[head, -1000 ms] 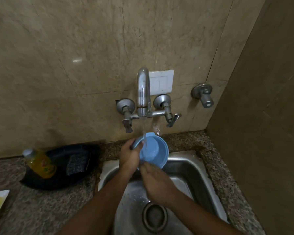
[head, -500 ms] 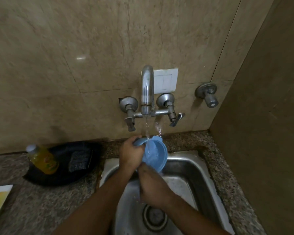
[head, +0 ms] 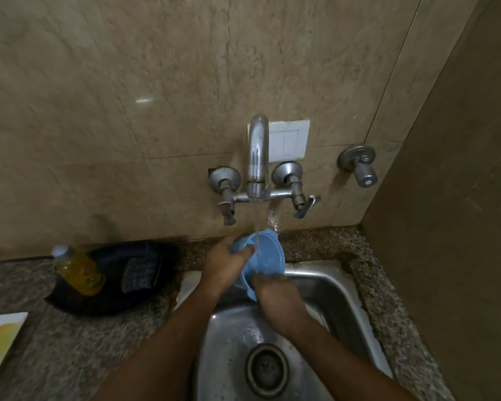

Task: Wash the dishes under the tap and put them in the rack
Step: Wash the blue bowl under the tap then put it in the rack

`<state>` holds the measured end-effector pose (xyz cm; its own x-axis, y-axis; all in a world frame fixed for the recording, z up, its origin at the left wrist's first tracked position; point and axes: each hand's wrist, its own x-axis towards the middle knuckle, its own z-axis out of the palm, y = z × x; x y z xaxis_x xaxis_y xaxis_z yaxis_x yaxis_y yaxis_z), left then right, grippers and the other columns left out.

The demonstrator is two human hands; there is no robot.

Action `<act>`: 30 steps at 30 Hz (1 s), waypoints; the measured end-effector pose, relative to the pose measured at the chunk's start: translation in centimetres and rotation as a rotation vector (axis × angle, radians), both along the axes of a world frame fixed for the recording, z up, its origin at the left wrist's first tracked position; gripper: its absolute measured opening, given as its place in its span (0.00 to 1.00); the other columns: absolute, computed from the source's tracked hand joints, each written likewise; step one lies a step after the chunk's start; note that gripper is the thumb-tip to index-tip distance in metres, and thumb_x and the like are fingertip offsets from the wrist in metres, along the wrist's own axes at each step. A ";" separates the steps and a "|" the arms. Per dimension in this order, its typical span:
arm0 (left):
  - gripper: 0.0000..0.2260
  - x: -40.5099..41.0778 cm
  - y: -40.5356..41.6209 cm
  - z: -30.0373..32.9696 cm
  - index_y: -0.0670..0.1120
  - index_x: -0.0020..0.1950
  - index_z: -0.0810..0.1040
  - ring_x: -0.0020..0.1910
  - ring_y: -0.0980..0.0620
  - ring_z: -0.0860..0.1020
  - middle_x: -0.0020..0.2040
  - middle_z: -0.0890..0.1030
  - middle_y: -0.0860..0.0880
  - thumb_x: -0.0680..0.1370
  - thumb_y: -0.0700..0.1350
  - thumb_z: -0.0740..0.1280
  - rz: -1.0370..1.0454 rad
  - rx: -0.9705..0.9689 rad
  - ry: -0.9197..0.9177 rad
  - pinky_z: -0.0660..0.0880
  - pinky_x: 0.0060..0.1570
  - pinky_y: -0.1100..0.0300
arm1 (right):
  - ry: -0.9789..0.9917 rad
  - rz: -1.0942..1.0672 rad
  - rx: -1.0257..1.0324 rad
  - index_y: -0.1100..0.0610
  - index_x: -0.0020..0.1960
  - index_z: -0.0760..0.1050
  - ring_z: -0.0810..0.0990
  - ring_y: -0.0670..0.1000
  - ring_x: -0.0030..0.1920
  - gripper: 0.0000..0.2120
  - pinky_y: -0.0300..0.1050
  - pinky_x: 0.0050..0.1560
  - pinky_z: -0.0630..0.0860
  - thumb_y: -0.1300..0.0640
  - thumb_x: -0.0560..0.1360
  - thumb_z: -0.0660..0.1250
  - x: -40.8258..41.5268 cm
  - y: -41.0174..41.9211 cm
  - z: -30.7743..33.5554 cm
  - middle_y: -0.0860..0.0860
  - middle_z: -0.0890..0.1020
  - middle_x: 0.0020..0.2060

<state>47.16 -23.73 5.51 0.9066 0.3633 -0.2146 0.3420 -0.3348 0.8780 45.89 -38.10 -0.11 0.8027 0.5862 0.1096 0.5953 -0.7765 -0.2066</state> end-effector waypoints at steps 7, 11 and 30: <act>0.29 -3.8 -2.1 -2.4 0.60 0.76 0.62 0.60 0.53 0.76 0.63 0.76 0.55 0.77 0.52 0.69 0.100 -0.047 -0.049 0.74 0.63 0.51 | 0.466 -0.164 0.581 0.58 0.62 0.77 0.81 0.51 0.55 0.15 0.44 0.55 0.77 0.56 0.77 0.63 -3.3 4.0 1.0 0.53 0.83 0.55; 0.22 -3.1 -0.4 -1.8 0.56 0.67 0.77 0.60 0.53 0.79 0.61 0.81 0.55 0.74 0.41 0.68 0.152 -0.085 -0.084 0.74 0.62 0.56 | 0.268 0.048 0.403 0.53 0.62 0.74 0.78 0.50 0.56 0.15 0.42 0.57 0.74 0.60 0.76 0.62 -3.6 2.1 -1.4 0.50 0.79 0.55; 0.17 -1.9 -0.8 -0.1 0.57 0.57 0.84 0.45 0.55 0.83 0.47 0.86 0.56 0.68 0.46 0.72 -0.002 0.189 0.027 0.81 0.47 0.58 | -0.089 0.136 -0.039 0.55 0.59 0.78 0.80 0.52 0.57 0.24 0.53 0.71 0.68 0.50 0.65 0.74 -1.9 -1.8 -3.4 0.53 0.82 0.54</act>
<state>45.26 -24.49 5.43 0.9024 0.3974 -0.1668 0.3633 -0.4934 0.7903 43.95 -39.94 -3.56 0.7037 0.6941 0.1520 0.7102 -0.6937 -0.1200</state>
